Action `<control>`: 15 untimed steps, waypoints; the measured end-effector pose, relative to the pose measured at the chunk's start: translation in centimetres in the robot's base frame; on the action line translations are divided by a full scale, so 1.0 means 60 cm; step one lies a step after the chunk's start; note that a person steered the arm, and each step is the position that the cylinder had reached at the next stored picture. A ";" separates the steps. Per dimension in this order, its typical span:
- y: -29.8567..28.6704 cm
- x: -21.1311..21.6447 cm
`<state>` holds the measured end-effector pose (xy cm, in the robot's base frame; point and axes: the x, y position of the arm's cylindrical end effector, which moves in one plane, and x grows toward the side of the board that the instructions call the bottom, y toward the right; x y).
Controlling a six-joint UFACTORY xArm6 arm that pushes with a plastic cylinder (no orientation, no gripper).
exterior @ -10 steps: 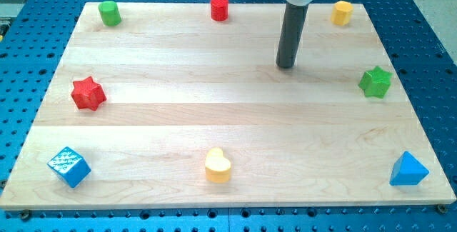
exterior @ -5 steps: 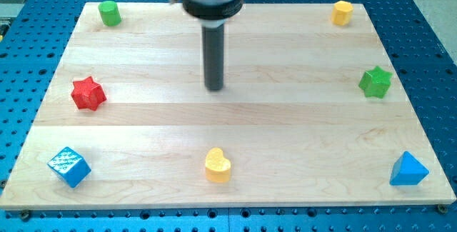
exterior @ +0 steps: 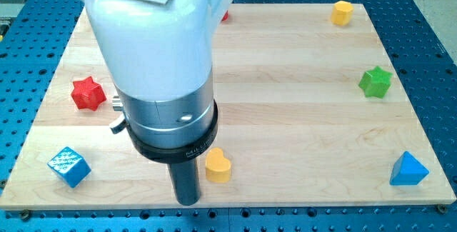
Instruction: Move the heart towards the green star
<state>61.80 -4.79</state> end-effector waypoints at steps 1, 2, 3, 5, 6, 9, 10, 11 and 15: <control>0.054 -0.016; 0.105 -0.068; 0.090 -0.084; -0.005 -0.023; -0.014 -0.035; 0.125 -0.141; 0.196 -0.161; 0.174 -0.175; 0.169 -0.238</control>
<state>47.52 5.33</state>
